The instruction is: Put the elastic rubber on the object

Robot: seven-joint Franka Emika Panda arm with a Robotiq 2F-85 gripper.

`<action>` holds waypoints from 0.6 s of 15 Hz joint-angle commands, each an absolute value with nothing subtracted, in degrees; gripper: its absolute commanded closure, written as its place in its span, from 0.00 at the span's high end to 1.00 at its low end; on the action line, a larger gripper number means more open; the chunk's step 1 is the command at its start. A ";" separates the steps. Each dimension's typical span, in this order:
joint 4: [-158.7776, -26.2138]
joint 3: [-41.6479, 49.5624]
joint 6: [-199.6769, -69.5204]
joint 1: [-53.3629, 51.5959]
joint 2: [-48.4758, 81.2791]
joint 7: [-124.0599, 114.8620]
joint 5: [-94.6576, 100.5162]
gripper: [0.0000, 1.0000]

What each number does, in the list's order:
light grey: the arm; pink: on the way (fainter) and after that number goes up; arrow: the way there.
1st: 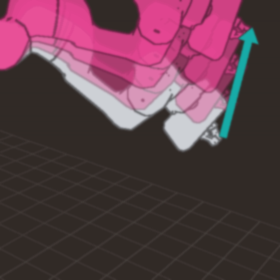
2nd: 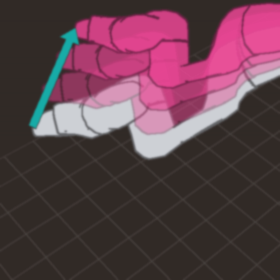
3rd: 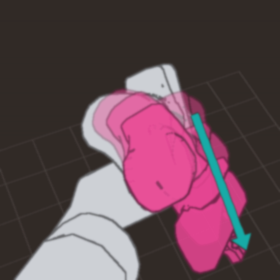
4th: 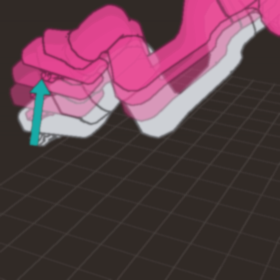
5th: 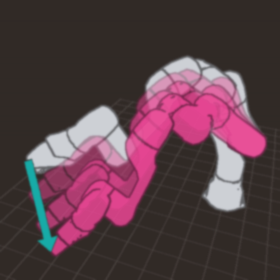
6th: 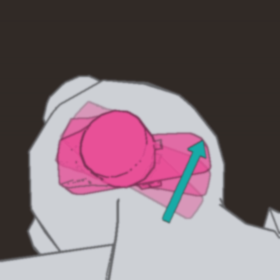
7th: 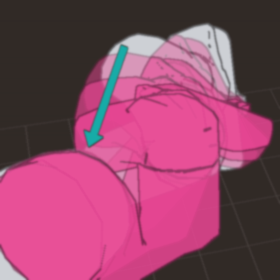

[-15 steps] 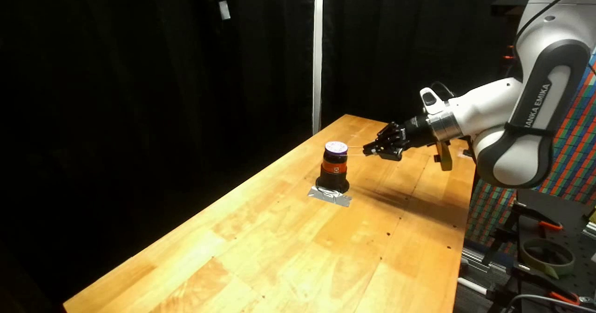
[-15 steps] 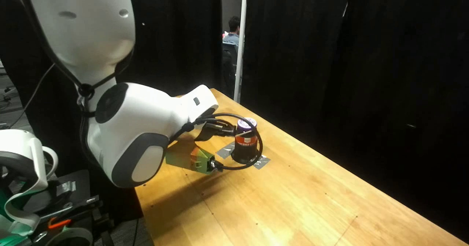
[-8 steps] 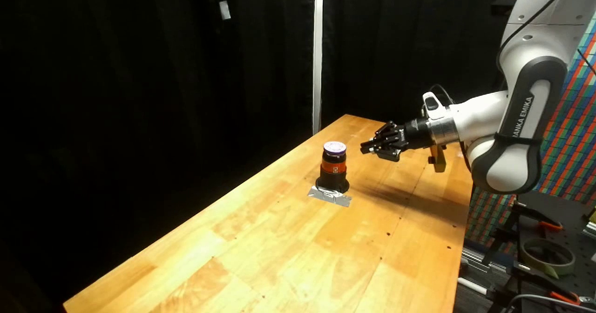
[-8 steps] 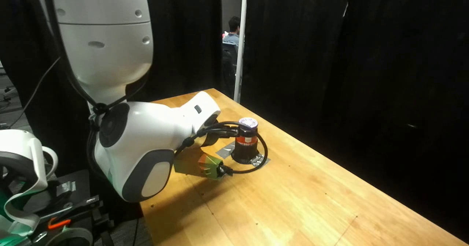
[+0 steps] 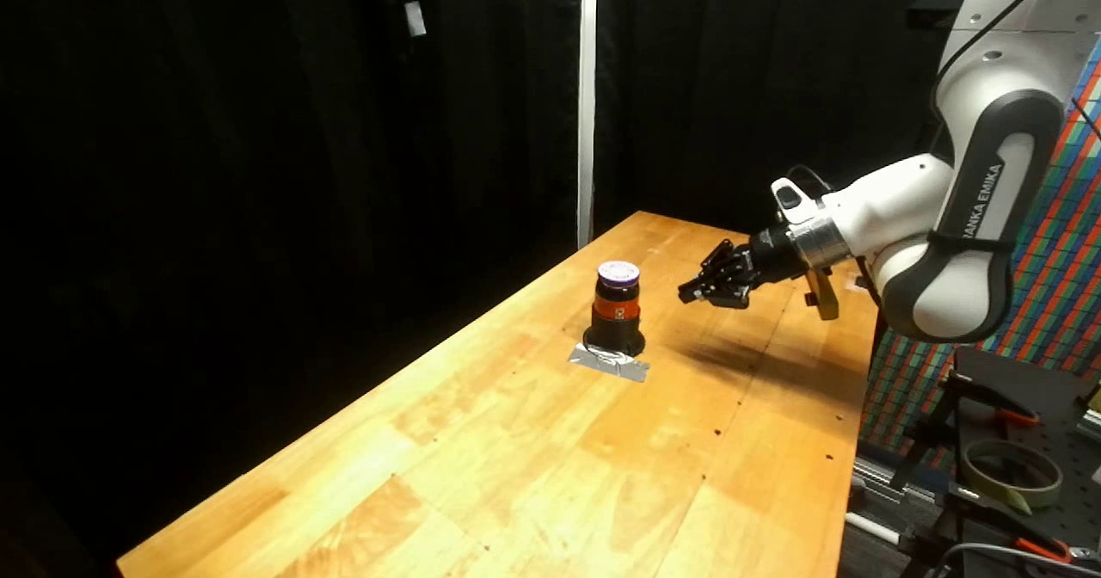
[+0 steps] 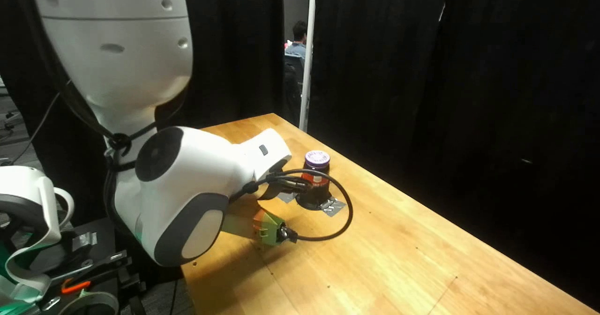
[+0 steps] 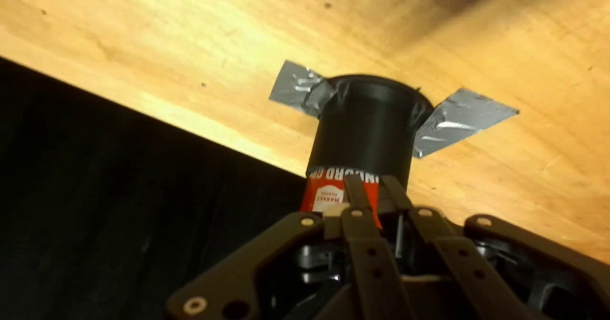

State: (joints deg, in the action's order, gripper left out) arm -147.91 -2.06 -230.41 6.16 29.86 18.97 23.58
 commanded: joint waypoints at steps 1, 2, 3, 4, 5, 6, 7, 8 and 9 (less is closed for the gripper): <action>-155.16 0.93 -214.53 1.35 15.88 13.25 21.11 0.15; -156.37 1.92 -209.84 -0.30 12.91 12.55 20.32 0.24; -157.22 3.02 -204.87 -2.25 10.07 12.35 18.61 0.40; -157.85 1.03 -200.06 -1.31 8.10 13.82 16.24 0.45; -158.15 1.67 -194.98 -3.12 5.82 14.41 13.41 0.54; -158.25 4.24 -189.96 -6.85 3.93 14.56 11.17 0.61; -158.20 4.93 -184.90 -8.29 2.40 15.39 9.25 0.69; -157.66 6.85 -179.81 -10.57 1.18 15.76 7.93 0.76; -156.88 8.60 -174.46 -11.82 0.16 14.08 9.67 0.83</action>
